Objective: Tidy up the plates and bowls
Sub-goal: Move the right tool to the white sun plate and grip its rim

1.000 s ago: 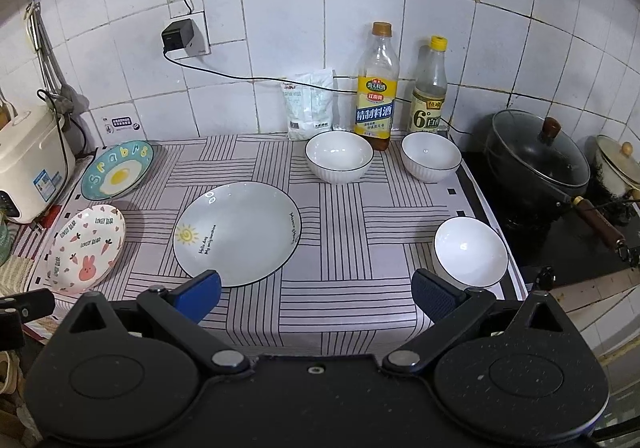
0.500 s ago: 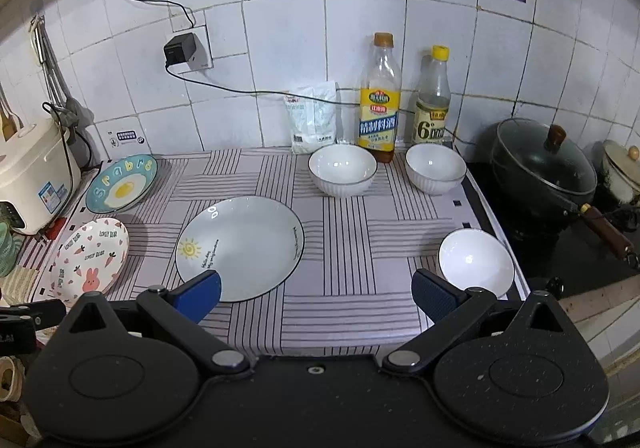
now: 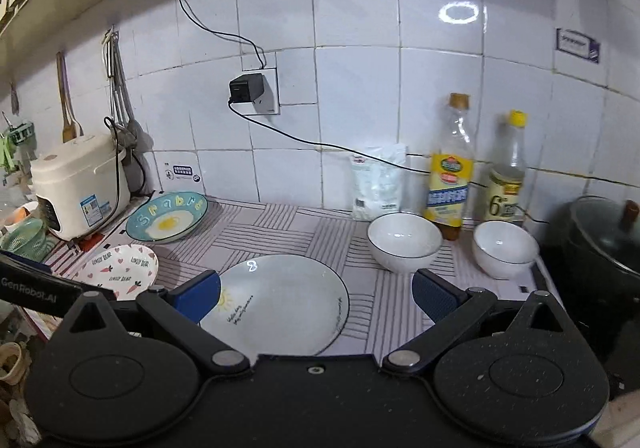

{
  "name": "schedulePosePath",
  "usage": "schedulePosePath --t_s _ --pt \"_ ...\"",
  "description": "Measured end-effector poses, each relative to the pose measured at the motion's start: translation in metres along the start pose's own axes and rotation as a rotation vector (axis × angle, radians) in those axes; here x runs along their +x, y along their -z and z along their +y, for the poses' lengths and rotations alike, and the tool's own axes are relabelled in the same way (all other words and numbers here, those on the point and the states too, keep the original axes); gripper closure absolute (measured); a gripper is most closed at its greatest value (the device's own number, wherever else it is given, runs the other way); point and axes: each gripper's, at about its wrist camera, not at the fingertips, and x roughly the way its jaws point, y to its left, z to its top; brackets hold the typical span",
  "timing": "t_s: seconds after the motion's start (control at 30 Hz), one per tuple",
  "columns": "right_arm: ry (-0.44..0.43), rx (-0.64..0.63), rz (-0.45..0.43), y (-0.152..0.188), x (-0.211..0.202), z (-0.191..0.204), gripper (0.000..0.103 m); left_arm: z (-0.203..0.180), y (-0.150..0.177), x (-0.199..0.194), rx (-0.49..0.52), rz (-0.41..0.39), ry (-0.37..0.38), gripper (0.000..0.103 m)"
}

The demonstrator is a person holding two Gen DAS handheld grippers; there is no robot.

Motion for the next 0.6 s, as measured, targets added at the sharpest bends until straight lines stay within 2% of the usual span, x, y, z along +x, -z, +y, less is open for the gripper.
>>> schedulePosePath --t_s 0.07,0.2,0.37,0.43,0.5,0.6 --pt "-0.038 -0.006 0.043 -0.001 0.021 -0.006 0.0 -0.001 -0.006 0.01 -0.026 -0.015 0.01 0.002" --pt "-0.127 0.038 0.141 0.005 0.065 -0.022 0.004 -0.004 -0.013 0.048 -0.03 0.04 0.006 0.002" --pt "-0.158 0.121 0.273 0.034 0.114 -0.037 0.023 -0.009 -0.004 0.103 -0.046 0.133 -0.028 0.002" --pt "-0.154 0.147 0.299 0.046 0.127 -0.041 0.028 -0.01 0.0 0.123 -0.057 0.17 -0.047 0.002" --pt "-0.16 0.196 0.32 0.056 0.138 -0.05 0.028 -0.011 0.007 0.137 -0.053 0.18 -0.055 0.002" --pt "-0.196 0.278 0.342 0.069 0.152 -0.06 0.032 -0.013 0.015 0.15 -0.072 0.205 -0.043 0.004"
